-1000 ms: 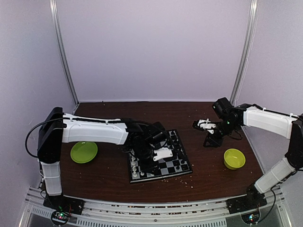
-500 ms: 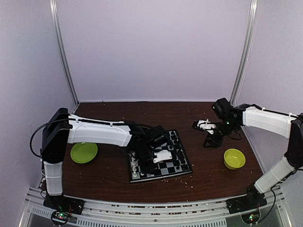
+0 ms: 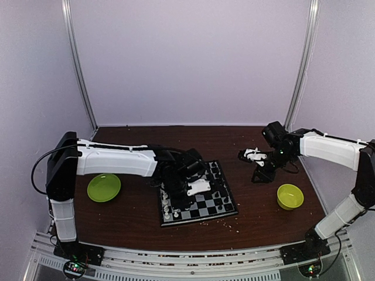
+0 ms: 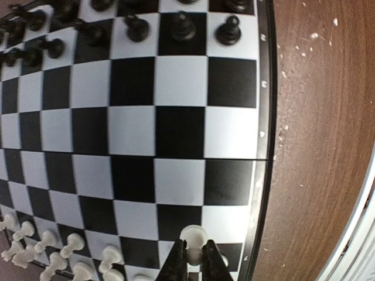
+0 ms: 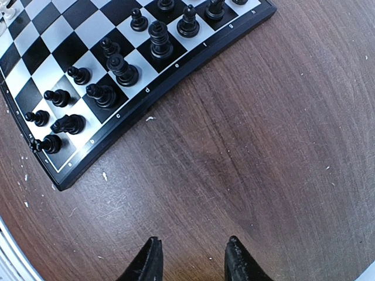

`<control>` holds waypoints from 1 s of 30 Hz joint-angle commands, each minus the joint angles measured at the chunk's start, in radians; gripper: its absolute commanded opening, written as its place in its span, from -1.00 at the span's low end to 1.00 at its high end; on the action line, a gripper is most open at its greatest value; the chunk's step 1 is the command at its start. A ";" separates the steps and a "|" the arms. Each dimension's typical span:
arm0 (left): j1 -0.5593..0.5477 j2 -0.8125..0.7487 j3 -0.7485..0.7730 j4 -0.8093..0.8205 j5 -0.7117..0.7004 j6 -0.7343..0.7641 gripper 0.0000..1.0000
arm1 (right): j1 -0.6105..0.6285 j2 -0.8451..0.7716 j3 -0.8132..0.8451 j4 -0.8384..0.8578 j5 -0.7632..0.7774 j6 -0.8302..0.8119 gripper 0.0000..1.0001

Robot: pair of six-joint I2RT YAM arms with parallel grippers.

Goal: Set up the chess pieces on the board
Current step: Pick up the pawn from the chessboard, then place the pawn at f2.

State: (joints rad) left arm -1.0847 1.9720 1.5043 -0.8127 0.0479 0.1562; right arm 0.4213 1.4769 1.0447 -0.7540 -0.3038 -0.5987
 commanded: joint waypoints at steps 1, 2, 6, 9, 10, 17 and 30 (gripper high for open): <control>0.065 -0.099 -0.019 0.061 -0.020 -0.044 -0.83 | 0.009 0.004 0.027 -0.015 0.026 -0.003 -0.27; 0.077 -0.099 -0.019 0.060 -0.036 -0.054 -0.83 | 0.009 0.003 0.027 -0.016 0.026 -0.004 -0.27; 0.122 -0.088 -0.019 0.046 -0.081 -0.102 -0.83 | 0.010 0.006 0.028 -0.016 0.026 -0.004 -0.27; 0.144 -0.072 -0.020 0.032 -0.094 -0.123 -0.84 | 0.011 0.006 0.028 -0.016 0.027 -0.004 -0.27; 0.147 -0.069 -0.022 0.031 -0.096 -0.126 -0.84 | 0.010 0.006 0.028 -0.016 0.028 -0.004 -0.27; 0.150 -0.059 -0.034 0.021 -0.019 -0.101 -0.83 | 0.011 0.012 0.028 -0.017 0.028 -0.006 -0.27; 0.143 -0.059 -0.089 -0.005 0.037 -0.060 -0.84 | 0.015 0.029 0.032 -0.023 0.034 -0.006 -0.27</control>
State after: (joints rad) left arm -0.9379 1.9038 1.4197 -0.8169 0.0647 0.0814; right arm 0.4278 1.4971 1.0504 -0.7670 -0.2882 -0.5995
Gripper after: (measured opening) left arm 0.084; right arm 0.365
